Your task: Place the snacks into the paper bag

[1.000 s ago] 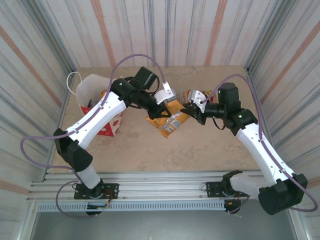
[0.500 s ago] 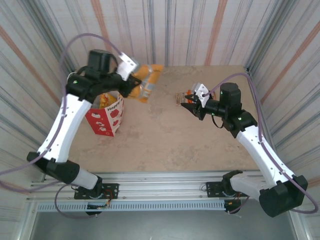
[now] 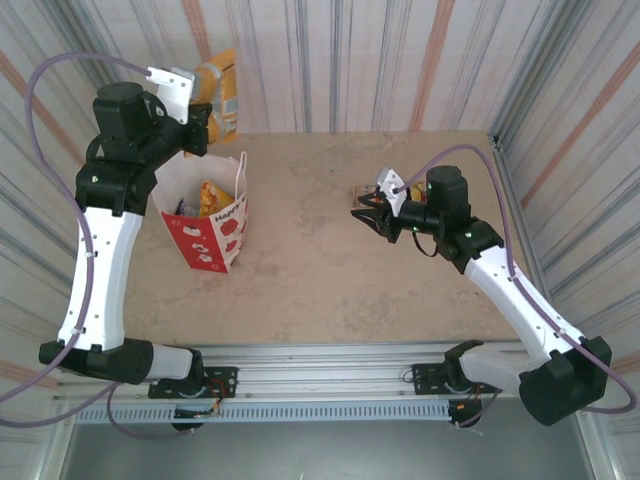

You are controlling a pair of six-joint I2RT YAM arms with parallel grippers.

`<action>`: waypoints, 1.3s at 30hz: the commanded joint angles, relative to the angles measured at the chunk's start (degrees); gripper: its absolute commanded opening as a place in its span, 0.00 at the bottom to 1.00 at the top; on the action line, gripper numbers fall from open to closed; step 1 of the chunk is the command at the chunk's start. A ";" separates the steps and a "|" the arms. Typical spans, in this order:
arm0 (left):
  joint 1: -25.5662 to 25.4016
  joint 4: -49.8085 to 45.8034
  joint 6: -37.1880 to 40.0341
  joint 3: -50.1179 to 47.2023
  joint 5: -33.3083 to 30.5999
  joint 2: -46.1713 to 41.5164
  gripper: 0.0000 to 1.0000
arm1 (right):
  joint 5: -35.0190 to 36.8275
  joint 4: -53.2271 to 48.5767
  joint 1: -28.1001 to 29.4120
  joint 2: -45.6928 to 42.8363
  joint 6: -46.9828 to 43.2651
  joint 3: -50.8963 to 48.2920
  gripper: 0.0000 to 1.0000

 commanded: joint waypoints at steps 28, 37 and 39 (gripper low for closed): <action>1.66 -30.80 -0.35 -3.60 -16.60 4.30 0.12 | 2.87 -2.71 5.81 5.72 0.99 1.83 0.36; 1.99 -30.40 -1.96 1.79 -17.89 9.10 0.41 | 3.97 -3.11 5.92 5.26 1.37 1.77 0.37; 1.95 -31.47 -3.57 4.69 -18.20 9.75 0.45 | 4.80 -2.85 5.87 5.45 2.79 1.96 0.40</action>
